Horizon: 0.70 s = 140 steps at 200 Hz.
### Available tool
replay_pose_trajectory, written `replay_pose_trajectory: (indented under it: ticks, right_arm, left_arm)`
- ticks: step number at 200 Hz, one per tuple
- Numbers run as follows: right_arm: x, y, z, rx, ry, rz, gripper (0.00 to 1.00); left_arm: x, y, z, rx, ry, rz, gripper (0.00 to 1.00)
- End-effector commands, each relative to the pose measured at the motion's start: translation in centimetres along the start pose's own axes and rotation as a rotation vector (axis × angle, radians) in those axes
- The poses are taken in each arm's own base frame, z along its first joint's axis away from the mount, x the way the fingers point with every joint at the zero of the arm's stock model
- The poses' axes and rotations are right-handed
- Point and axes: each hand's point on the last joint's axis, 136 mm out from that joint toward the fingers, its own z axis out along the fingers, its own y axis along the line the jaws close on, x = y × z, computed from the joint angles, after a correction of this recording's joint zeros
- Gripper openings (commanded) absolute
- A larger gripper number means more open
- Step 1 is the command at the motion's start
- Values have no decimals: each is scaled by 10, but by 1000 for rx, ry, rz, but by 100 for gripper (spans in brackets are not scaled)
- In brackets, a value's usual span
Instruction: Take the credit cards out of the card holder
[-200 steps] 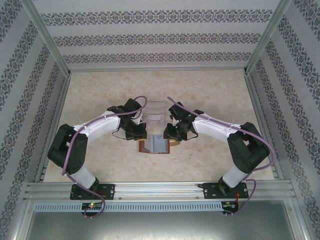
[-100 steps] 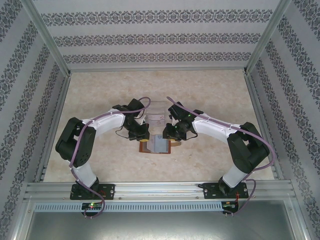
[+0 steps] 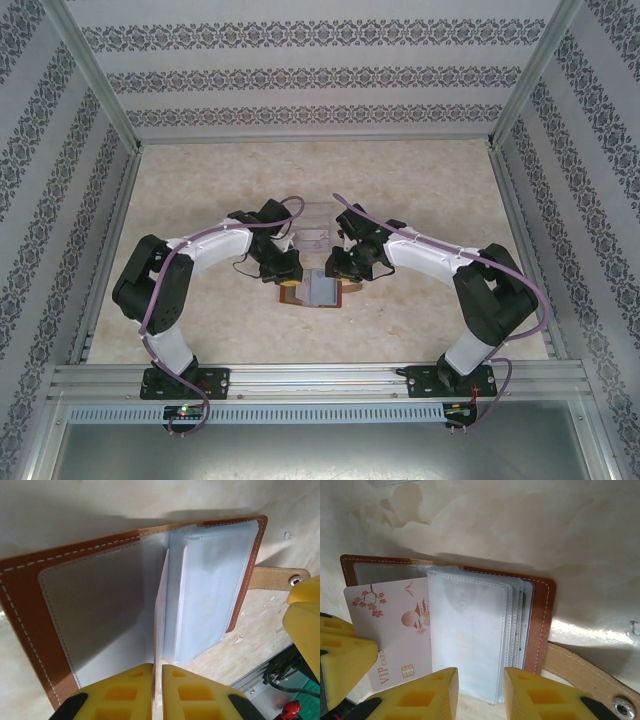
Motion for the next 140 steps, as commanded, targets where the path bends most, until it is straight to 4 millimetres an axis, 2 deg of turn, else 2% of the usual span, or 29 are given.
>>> replay_pose_trajectory:
  ticks: [1, 53, 108, 140]
  right_arm:
    - [2, 6, 2, -8, 8, -12, 32]
    - [2, 4, 0, -2, 0, -11, 31]
    - [-3, 3, -8, 1, -24, -17, 31]
    - [-9, 0, -20, -3, -50, -22, 31]
  left_arm:
    - [7, -6, 7, 15, 30, -1, 12]
    - [7, -4, 7, -17, 28, 7, 4]
    - [2, -15, -15, -18, -30, 102, 0]
    - [-5, -18, -30, -17, -58, 174, 0]
